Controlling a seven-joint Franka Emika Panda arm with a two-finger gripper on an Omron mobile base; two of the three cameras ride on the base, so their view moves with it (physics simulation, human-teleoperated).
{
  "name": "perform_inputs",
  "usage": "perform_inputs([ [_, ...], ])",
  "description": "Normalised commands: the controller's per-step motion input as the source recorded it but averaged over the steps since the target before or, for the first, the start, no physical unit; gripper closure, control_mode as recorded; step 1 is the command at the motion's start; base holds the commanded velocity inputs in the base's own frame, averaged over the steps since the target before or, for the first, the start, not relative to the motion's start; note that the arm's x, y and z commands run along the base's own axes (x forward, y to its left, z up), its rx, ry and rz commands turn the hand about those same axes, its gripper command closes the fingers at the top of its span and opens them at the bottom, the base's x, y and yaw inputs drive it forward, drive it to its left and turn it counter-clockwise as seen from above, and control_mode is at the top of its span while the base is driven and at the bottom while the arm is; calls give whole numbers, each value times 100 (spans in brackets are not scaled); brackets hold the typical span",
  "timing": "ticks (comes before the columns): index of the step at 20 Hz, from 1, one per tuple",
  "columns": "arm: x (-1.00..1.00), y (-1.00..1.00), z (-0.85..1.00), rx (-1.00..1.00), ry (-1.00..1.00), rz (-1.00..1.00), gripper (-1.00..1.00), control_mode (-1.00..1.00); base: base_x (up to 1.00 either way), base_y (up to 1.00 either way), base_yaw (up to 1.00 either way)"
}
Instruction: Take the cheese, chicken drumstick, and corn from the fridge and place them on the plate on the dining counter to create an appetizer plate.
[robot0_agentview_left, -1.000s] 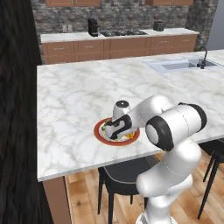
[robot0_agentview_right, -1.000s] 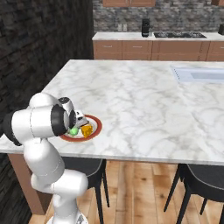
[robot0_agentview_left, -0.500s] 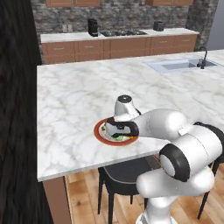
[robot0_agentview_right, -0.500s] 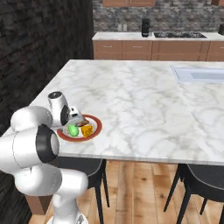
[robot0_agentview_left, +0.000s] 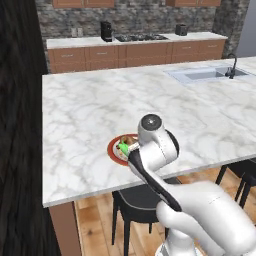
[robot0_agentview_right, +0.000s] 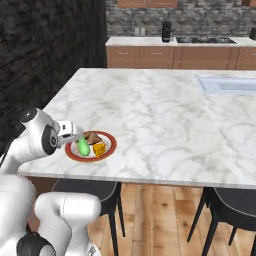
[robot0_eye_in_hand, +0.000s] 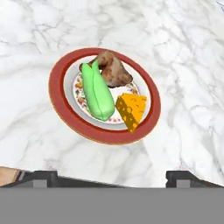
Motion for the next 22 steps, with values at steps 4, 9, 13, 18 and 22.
perform_inputs([
  [4, -100, -45, 78, 0, -21, -27, -100, -100, 0, 0, 0],
  [9, -100, -47, 94, 2, -14, -24, -100, -100, 0, 0, 0],
  [13, -100, -36, 100, 4, -10, -17, -100, -100, 0, 0, 0],
  [18, -96, -17, 49, 2, -17, -15, -100, -100, 0, 0, 0],
  [22, -71, 2, 34, 0, -14, -7, -100, -100, 0, 0, 0],
])
